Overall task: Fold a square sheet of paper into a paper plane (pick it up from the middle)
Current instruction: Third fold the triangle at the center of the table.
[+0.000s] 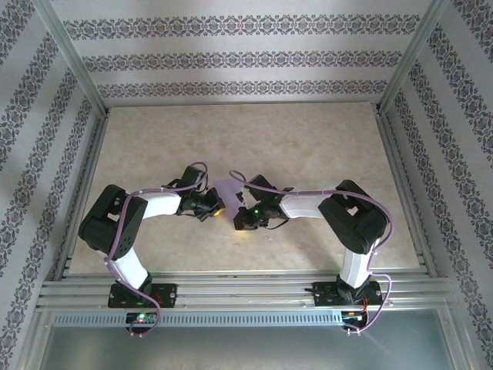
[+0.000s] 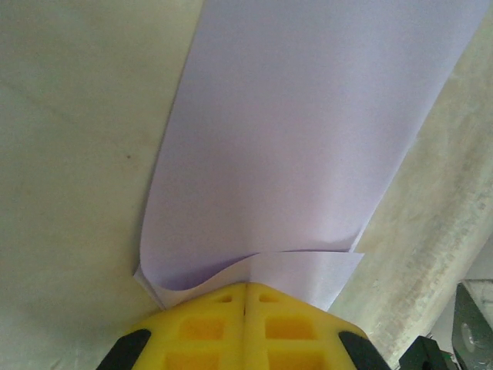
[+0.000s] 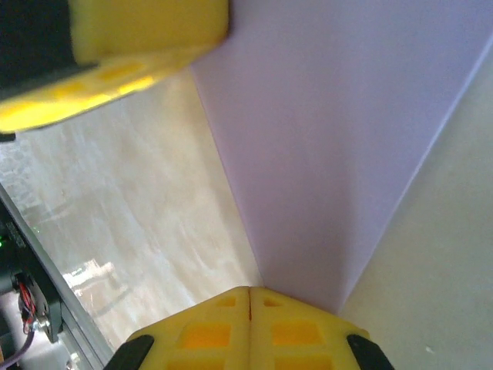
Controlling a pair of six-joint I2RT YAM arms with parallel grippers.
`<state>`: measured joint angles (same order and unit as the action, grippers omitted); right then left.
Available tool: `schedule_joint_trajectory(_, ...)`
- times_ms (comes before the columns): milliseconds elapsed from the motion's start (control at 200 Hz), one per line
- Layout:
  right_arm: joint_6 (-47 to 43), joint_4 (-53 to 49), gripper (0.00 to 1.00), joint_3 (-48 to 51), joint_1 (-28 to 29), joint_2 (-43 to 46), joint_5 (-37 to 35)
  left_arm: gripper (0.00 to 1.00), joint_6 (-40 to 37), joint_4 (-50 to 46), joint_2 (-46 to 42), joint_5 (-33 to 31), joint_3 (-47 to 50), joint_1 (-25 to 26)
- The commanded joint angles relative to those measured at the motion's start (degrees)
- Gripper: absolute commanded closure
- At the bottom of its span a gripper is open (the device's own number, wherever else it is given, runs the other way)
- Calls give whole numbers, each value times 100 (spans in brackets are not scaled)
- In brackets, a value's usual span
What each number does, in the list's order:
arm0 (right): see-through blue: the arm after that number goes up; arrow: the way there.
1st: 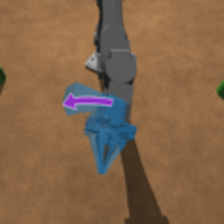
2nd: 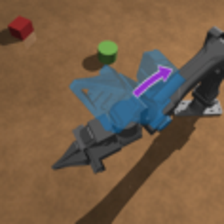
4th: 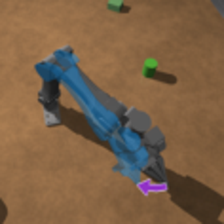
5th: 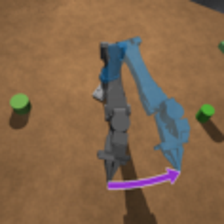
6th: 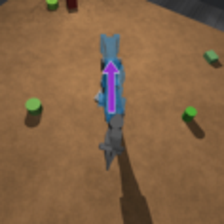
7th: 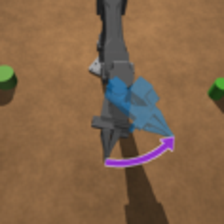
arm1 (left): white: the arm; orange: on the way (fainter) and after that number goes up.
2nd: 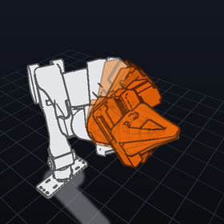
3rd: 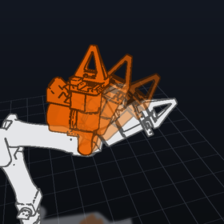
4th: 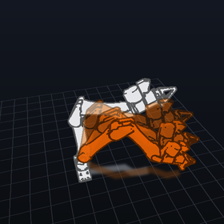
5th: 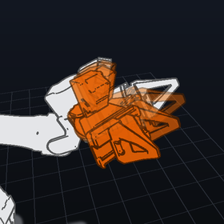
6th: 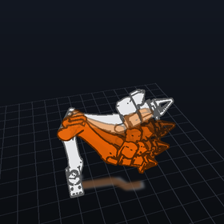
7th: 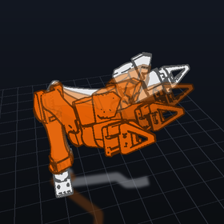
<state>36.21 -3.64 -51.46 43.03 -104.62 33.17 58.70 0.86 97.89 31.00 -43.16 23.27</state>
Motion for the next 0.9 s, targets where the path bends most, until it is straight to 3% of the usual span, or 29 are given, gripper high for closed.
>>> schedule_joint_trajectory(0, -137, -366, 98, 127, 72, 140, 177, 95, -124, -809, 349, -592, 143, 65)
schedule_joint_trajectory(240, -226, -595, 98, 171, 66, 94, -34, 95, -130, -813, 345, -581, 124, 70)
schedule_joint_trajectory(500, -206, -79, 95, -117, -5, 811, -389, 95, -196, -750, 336, -457, 64, 66)
schedule_joint_trajectory(894, -166, -100, 97, -523, 66, -25, -601, 95, -262, -631, 308, -289, 44, 69)
